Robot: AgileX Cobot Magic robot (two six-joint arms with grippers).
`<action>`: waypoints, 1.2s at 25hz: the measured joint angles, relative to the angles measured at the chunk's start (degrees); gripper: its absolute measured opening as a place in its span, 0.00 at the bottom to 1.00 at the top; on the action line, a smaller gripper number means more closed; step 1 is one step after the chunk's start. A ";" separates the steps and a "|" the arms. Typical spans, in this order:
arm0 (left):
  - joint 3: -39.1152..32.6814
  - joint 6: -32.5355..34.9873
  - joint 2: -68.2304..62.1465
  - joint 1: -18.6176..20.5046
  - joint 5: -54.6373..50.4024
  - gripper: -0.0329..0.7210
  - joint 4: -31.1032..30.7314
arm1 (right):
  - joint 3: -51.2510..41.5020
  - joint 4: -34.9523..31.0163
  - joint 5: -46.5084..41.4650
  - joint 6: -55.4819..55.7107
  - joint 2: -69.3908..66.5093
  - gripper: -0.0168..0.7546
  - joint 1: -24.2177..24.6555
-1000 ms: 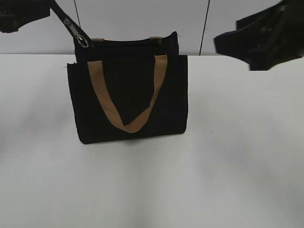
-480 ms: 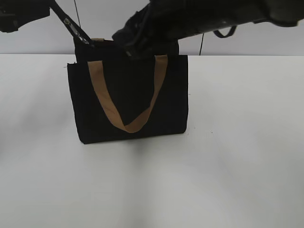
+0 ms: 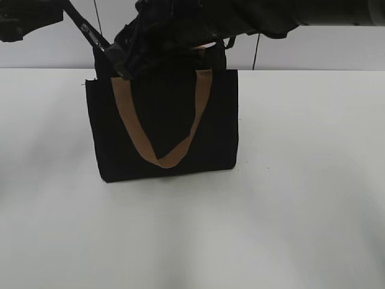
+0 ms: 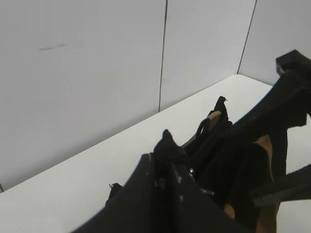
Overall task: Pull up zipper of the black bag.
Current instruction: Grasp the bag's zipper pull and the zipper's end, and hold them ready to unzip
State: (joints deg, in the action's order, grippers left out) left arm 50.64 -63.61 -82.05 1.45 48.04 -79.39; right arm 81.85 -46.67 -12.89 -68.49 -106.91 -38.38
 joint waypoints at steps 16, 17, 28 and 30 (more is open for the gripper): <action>0.00 0.00 0.00 0.00 -0.04 0.07 -0.22 | 2.29 0.00 2.06 -2.97 -4.25 0.55 -2.14; 0.00 0.00 0.00 0.00 -0.04 0.07 -0.27 | 2.29 0.00 2.53 -2.97 -4.25 0.55 -2.14; 0.00 0.00 0.00 0.00 -0.04 0.07 -0.39 | 2.29 0.00 3.57 -2.98 -4.31 0.33 -2.14; 0.00 0.00 0.00 0.00 -0.04 0.07 -0.39 | 2.29 0.00 3.92 -3.03 -4.38 0.32 -2.14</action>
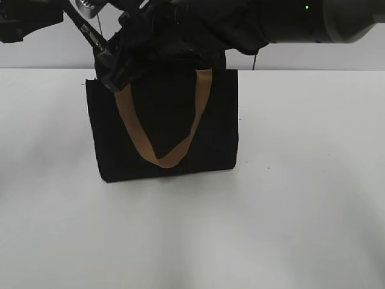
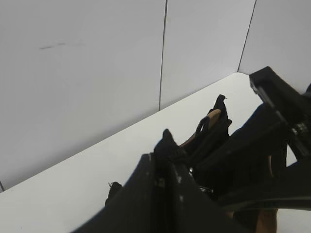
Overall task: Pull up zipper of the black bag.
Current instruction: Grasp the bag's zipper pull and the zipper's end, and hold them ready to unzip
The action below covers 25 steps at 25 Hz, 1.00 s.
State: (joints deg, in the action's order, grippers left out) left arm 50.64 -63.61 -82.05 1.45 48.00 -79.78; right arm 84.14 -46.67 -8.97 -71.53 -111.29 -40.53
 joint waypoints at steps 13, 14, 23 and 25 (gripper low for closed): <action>0.00 0.00 0.00 0.00 0.00 0.07 0.00 | 0.00 0.00 0.40 0.00 -0.06 0.14 0.00; 0.00 0.00 0.00 0.00 0.00 0.07 0.00 | 0.00 0.00 0.40 0.00 -0.06 0.11 0.00; 0.00 0.00 0.00 0.00 0.00 0.07 0.00 | 0.00 0.00 0.40 0.00 -0.06 0.00 0.00; 0.00 0.00 0.00 0.00 0.00 0.07 0.00 | 0.00 0.00 0.40 0.00 -0.06 0.00 0.00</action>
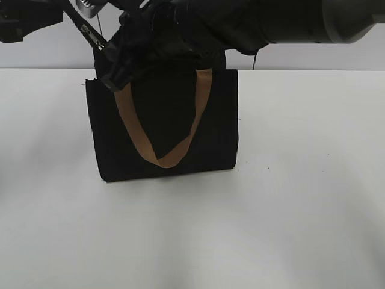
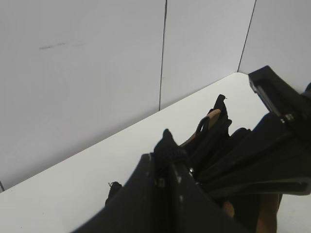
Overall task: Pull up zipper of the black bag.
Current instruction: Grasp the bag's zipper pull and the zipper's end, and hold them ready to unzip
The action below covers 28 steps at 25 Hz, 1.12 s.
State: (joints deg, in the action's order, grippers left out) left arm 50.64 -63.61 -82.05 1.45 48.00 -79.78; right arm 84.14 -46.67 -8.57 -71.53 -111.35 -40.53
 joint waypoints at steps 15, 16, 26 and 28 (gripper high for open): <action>0.00 0.00 0.00 0.00 0.00 0.07 0.00 | 0.00 0.00 -0.69 0.96 0.64 0.00 0.19; 0.00 0.00 0.00 0.00 0.00 0.07 0.00 | 0.00 0.00 -0.77 0.96 0.87 0.00 0.23; 0.00 0.00 0.00 0.00 0.05 0.07 0.00 | 0.05 0.17 -3.47 3.16 2.02 0.00 3.22; 0.00 0.00 0.00 0.00 0.05 0.07 0.00 | 0.05 0.17 -3.83 3.55 2.45 0.00 3.74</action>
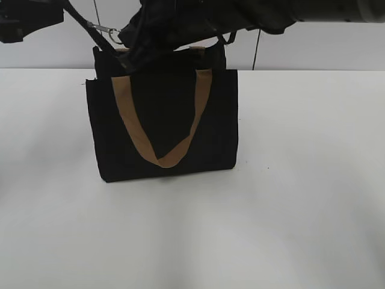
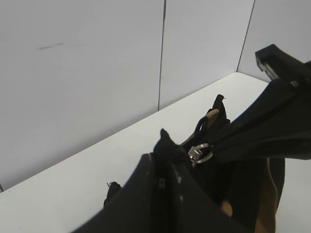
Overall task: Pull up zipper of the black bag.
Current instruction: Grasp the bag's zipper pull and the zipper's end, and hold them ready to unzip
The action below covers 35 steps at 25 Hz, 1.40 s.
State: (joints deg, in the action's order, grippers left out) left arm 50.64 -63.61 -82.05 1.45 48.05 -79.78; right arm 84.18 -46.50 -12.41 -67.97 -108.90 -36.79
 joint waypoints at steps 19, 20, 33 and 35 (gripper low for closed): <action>0.00 0.00 0.00 0.00 0.00 0.07 0.00 | 0.06 0.73 -9.83 3.31 3.20 0.00 -1.44; 0.00 0.00 0.00 0.00 0.00 0.07 0.00 | 0.06 0.73 -9.93 3.31 3.20 0.00 -2.11; 0.00 0.00 0.00 0.00 0.00 0.07 0.00 | 0.11 0.24 -5.62 3.52 0.52 0.11 -3.03; 0.00 0.00 0.00 0.00 0.00 0.07 0.00 | 0.11 0.17 -4.93 3.54 0.52 0.24 -3.03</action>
State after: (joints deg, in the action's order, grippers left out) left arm 50.64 -63.61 -82.05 1.45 48.05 -79.78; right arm 84.30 -46.32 -17.33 -64.43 -108.37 -39.81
